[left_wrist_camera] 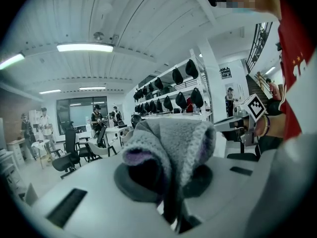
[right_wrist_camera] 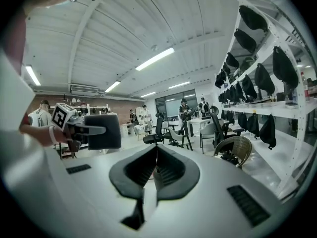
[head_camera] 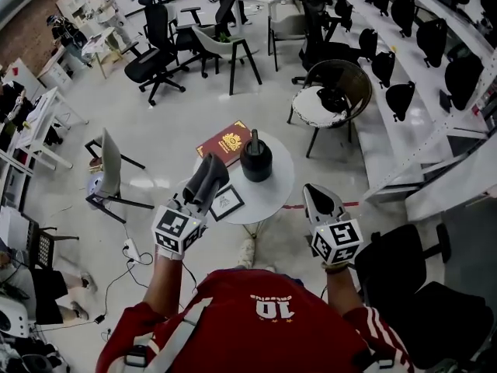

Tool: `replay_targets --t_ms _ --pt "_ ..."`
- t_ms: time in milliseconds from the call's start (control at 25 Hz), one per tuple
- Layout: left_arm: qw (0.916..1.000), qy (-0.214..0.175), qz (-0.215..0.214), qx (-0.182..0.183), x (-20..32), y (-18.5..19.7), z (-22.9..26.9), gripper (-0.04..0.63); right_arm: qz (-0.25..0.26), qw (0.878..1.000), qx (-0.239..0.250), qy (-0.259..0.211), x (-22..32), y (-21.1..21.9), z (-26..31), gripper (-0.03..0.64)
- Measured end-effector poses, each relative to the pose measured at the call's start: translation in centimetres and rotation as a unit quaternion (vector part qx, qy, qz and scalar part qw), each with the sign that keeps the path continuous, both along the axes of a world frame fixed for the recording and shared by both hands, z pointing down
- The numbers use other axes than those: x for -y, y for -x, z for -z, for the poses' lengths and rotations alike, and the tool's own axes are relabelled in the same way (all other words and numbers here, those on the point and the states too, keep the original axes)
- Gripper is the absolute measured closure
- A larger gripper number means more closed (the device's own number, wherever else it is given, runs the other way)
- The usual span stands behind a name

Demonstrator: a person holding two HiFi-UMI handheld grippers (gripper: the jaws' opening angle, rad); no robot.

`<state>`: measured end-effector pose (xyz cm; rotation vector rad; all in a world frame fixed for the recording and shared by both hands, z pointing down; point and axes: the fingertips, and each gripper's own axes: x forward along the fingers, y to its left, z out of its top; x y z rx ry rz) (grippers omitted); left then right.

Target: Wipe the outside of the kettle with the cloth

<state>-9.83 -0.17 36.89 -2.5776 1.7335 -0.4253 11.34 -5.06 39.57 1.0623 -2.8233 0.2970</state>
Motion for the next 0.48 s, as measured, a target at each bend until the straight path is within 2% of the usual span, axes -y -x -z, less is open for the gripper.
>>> replay_targets --t_ms 480 --pt "0.9989 0.014 -0.041 0.019 8.1 2.8 -3.4 0.548 -0.030 0.999 -0.025 -0.010 3.7 2.3 0.2 0.600"
